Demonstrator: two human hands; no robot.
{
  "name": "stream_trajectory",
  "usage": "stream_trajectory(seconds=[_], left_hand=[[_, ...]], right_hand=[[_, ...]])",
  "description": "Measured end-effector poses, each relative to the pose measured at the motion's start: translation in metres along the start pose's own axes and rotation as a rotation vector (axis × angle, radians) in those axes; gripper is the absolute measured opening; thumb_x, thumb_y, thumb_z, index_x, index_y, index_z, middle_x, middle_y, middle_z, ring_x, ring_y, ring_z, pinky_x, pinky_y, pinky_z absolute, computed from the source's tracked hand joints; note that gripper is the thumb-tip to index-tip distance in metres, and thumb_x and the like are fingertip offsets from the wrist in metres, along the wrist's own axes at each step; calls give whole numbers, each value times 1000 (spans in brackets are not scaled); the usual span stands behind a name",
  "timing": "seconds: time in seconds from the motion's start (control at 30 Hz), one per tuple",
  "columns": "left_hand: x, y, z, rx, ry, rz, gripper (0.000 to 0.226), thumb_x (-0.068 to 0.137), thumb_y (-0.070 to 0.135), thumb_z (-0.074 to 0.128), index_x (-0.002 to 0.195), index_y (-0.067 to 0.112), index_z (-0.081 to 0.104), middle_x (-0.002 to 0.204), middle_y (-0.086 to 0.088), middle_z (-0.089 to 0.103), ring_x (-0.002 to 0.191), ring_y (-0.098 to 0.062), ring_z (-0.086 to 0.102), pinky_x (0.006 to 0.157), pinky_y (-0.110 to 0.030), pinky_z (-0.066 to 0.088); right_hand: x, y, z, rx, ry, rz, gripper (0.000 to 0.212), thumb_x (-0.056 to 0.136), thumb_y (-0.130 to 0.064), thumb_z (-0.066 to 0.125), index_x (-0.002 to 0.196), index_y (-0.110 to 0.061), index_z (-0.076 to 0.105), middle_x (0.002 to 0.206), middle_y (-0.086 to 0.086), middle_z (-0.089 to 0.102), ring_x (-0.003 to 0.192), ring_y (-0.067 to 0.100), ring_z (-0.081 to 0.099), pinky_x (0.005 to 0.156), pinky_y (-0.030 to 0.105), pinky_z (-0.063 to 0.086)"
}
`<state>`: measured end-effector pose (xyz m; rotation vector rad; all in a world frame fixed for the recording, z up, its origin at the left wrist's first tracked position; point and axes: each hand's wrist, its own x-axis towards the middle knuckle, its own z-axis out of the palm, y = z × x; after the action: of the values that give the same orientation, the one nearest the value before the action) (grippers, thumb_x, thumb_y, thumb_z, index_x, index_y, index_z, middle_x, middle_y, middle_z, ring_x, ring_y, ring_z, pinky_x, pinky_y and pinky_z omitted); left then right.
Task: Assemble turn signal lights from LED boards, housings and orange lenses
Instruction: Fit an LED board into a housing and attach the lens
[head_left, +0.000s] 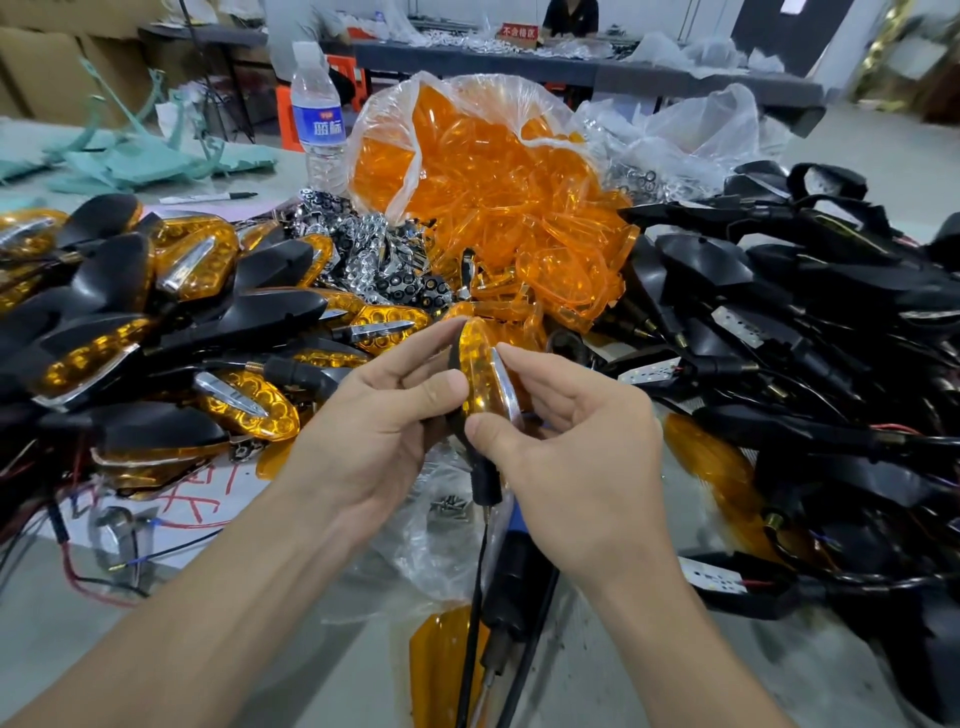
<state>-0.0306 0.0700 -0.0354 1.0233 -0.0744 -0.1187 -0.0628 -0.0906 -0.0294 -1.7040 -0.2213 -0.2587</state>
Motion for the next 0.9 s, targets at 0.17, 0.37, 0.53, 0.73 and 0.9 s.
stream_trajectory(seconds=[0.17, 0.37, 0.53, 0.73, 0.9], left_hand=[[0, 2, -1, 19, -2, 23, 54, 58, 2, 85, 109, 19, 83, 108, -5, 80, 96, -21, 77, 80, -29, 63], [-2, 6, 0, 50, -18, 50, 63, 48, 7, 95, 108, 20, 82, 102, -5, 79, 93, -23, 76, 87, -39, 60], [-5, 14, 0, 120, -71, 104, 53, 59, 10, 91, 109, 24, 83, 103, -4, 78, 97, -22, 75, 85, -35, 63], [-5, 12, 4, 159, -24, 134, 42, 65, 8, 84, 104, 24, 85, 101, -4, 81, 97, -20, 76, 88, -31, 62], [-6, 10, 6, 225, -11, 131, 35, 79, 6, 73, 112, 15, 81, 111, -11, 79, 102, -24, 75, 85, -29, 60]], right_hand=[[1, -2, -1, -22, -12, -5, 44, 78, -1, 86, 113, -26, 77, 93, -27, 76, 86, -6, 72, 73, 10, 53], [-2, -6, -1, -61, -6, -6, 49, 77, -3, 84, 118, -30, 78, 96, -26, 77, 86, -1, 75, 79, 18, 60], [-5, -11, 0, -122, -47, 0, 60, 80, -20, 81, 134, -44, 67, 108, -32, 73, 90, -4, 73, 80, 17, 59], [-4, -14, -1, -258, -51, -21, 60, 80, -25, 74, 137, -44, 64, 95, -23, 76, 85, 4, 73, 74, 24, 61], [-6, -14, 1, -345, -32, -63, 60, 83, -26, 72, 138, -45, 58, 79, -13, 74, 60, 6, 63, 57, 18, 53]])
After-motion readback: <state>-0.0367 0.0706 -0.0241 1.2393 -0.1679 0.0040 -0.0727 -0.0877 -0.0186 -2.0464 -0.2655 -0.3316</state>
